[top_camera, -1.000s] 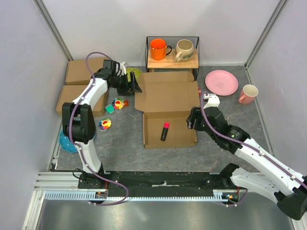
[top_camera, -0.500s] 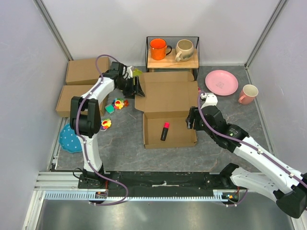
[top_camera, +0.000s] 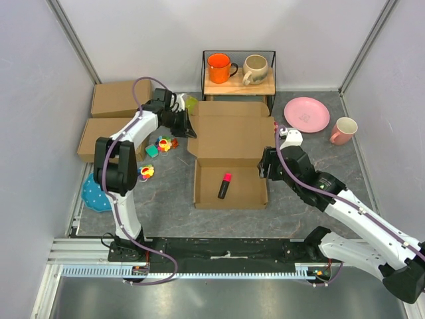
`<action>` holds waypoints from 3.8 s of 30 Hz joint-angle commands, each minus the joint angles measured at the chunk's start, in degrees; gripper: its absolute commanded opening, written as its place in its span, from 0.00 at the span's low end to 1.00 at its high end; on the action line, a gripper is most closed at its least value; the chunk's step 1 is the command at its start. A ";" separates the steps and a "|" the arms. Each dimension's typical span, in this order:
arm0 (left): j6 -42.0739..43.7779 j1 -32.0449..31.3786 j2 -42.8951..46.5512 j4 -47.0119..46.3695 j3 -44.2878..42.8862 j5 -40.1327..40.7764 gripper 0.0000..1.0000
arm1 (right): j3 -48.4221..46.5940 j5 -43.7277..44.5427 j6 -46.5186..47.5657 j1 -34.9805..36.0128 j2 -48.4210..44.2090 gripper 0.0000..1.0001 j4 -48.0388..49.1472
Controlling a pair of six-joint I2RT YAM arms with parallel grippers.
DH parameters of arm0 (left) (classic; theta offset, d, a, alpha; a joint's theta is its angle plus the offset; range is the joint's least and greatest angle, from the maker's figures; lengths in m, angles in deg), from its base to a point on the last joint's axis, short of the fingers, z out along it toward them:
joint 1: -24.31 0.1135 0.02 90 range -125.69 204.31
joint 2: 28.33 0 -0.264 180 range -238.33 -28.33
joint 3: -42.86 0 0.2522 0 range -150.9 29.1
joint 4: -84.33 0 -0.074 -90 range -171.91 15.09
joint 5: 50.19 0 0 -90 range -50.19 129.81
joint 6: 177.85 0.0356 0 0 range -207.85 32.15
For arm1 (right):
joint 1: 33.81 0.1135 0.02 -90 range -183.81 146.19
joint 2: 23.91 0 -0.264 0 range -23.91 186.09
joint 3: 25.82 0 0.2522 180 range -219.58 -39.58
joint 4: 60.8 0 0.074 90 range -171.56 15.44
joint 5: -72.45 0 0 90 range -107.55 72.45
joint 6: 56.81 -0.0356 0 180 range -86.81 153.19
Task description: Fold the paper box
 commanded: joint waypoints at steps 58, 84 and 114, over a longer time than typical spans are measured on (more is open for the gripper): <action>9.19 -15.79 46.56 -77.22 67.38 33.47 0.02 | 10.68 -17.14 14.80 -16.56 16.74 0.91 51.45; 10.06 -15.79 46.47 -75.91 66.68 32.76 0.02 | 5.06 -16.02 17.35 -14.28 17.79 0.34 42.31; 10.15 -15.79 51.83 -65.45 61.32 32.15 0.22 | 14.81 7.89 20.25 -4.00 12.09 0.00 44.15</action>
